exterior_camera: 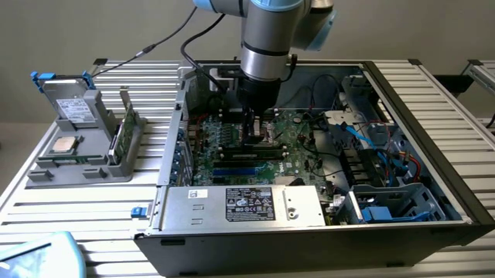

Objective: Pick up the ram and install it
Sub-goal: 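Press down the ram until it locks into place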

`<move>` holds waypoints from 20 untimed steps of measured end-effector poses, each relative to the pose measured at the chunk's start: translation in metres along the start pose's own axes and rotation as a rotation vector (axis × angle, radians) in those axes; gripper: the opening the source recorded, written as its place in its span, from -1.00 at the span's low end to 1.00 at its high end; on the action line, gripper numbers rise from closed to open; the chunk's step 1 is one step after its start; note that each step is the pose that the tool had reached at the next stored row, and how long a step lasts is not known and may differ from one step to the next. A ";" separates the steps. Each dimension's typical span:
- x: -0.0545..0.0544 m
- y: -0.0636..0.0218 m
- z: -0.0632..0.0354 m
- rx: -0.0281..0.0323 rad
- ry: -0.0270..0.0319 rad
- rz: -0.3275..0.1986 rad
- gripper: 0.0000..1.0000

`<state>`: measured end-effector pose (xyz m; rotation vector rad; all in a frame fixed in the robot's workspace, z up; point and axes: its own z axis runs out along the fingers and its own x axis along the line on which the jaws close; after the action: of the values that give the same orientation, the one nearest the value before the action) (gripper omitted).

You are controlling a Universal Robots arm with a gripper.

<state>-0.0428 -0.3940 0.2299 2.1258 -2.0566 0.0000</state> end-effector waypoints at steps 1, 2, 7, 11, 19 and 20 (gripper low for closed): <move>0.001 0.0006 -0.0043 -0.0013 0.0002 0.000 -0.80; 0.001 0.0011 -0.0079 -0.0022 0.0003 0.000 -0.80; 0.002 -0.0017 -0.0133 -0.0025 0.0000 0.000 -0.80; 0.002 -0.0100 -0.0158 -0.0028 0.0000 -0.001 -0.80; 0.004 -0.0284 -0.0217 -0.0052 -0.0002 -0.002 -0.80; 0.004 -0.0291 -0.0219 -0.0053 -0.0004 -0.002 -0.80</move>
<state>-0.0111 -0.3941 0.2481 2.1252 -2.0521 -0.0062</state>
